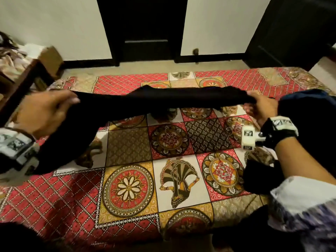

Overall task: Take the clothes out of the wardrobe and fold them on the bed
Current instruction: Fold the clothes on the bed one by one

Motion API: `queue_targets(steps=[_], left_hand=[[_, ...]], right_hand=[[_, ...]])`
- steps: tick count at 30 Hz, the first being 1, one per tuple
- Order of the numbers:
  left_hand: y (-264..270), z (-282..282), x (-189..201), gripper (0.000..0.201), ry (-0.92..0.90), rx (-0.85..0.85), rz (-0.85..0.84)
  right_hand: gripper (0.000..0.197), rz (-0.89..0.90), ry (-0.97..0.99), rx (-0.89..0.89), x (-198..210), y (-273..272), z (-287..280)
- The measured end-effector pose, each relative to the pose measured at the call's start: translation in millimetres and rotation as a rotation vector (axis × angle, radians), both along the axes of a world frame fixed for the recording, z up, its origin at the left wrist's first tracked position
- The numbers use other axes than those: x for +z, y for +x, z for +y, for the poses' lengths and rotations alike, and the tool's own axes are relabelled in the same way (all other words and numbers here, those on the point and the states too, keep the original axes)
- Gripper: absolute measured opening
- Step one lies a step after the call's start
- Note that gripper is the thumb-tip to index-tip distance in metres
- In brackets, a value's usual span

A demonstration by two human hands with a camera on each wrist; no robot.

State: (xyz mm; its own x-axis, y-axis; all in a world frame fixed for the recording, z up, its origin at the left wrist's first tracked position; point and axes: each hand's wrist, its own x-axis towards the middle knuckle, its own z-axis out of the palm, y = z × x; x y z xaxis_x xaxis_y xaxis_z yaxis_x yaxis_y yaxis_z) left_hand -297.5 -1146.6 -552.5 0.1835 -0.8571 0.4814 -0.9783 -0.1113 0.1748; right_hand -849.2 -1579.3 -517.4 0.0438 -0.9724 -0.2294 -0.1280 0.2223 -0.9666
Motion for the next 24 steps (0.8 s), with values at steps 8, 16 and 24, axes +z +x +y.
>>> queue_targets(steps=[8,16,24], left_hand=[[-173.2,41.0,-92.5,0.037,0.481,-0.203,0.141],[-185.2,51.3,-109.1,0.031,0.421,-0.227,0.156],[-191.0,61.1,-105.1,0.031,0.396,-0.269,0.184]], right_hand=[[0.023,0.475,0.295,-0.046,-91.2,-58.2,70.3],[0.034,1.020,0.175,0.045,-88.8,-59.4,81.3],[0.024,1.066,-0.420,0.350,-62.8,17.3,138.2]])
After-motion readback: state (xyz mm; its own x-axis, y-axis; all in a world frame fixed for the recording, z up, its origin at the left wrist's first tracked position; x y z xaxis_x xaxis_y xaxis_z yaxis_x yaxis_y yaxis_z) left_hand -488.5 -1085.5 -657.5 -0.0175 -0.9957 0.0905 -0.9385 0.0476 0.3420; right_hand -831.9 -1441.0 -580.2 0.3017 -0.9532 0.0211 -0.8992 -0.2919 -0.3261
